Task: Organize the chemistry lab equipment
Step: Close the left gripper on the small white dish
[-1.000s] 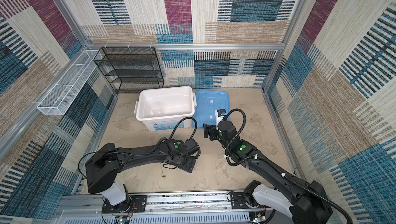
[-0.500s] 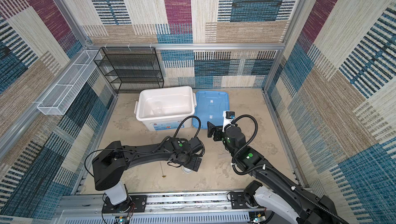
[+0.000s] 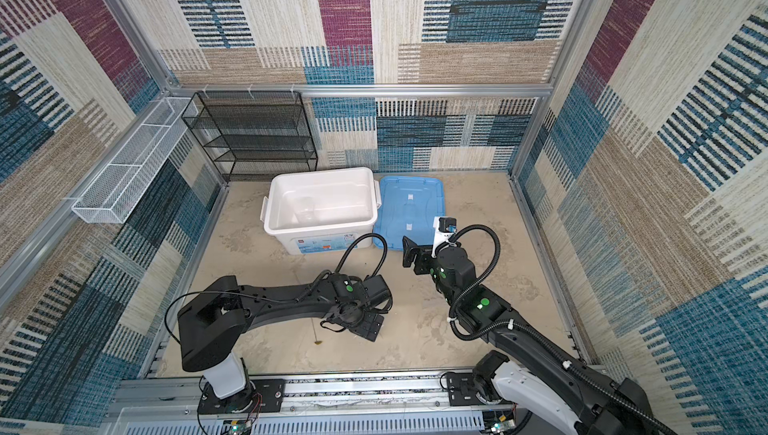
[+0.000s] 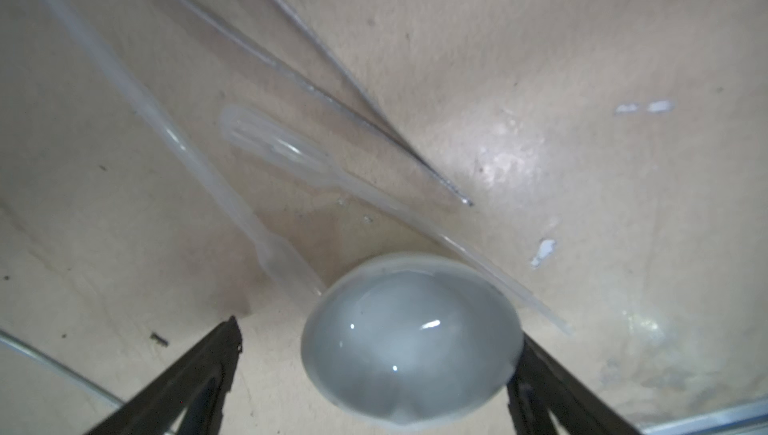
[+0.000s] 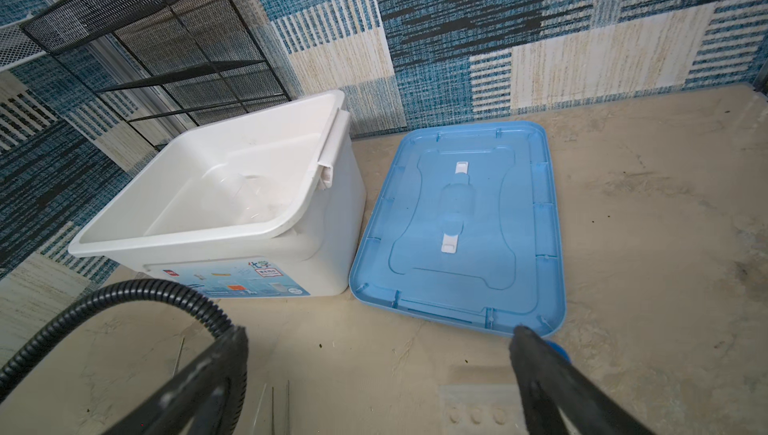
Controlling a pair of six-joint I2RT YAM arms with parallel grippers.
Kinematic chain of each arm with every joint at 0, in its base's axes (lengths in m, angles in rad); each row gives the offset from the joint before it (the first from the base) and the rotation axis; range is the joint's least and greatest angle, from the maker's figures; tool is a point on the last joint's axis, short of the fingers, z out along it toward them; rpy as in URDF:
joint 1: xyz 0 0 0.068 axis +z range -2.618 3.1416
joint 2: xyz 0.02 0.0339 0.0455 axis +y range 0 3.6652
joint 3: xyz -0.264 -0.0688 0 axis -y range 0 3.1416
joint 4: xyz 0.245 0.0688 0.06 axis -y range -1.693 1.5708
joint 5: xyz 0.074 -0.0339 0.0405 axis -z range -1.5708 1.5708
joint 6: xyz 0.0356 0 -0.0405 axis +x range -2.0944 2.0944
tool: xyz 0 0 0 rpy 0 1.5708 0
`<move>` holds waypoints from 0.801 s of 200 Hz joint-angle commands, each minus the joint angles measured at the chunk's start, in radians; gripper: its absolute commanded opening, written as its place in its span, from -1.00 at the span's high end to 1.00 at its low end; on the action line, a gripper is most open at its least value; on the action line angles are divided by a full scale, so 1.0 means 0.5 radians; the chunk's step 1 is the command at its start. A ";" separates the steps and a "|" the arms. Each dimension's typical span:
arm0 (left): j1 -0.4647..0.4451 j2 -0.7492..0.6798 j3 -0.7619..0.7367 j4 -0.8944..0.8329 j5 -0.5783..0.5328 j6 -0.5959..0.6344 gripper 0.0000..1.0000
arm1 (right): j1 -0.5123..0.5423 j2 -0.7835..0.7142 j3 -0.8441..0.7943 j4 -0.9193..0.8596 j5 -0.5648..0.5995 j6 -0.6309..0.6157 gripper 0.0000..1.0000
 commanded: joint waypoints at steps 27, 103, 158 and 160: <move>0.001 -0.047 -0.020 -0.018 0.014 -0.036 -0.66 | 0.002 0.048 -0.004 0.098 -0.080 0.036 -0.99; -0.002 0.063 0.086 0.027 0.032 0.024 -0.78 | 0.003 0.052 -0.017 0.124 -0.170 -0.029 -0.99; 0.001 0.127 0.122 -0.027 -0.020 0.008 -0.70 | 0.004 0.052 -0.043 0.182 -0.246 -0.051 -0.99; -0.001 0.132 0.125 -0.030 -0.022 0.005 -0.69 | 0.004 0.055 -0.042 0.180 -0.247 -0.052 -0.99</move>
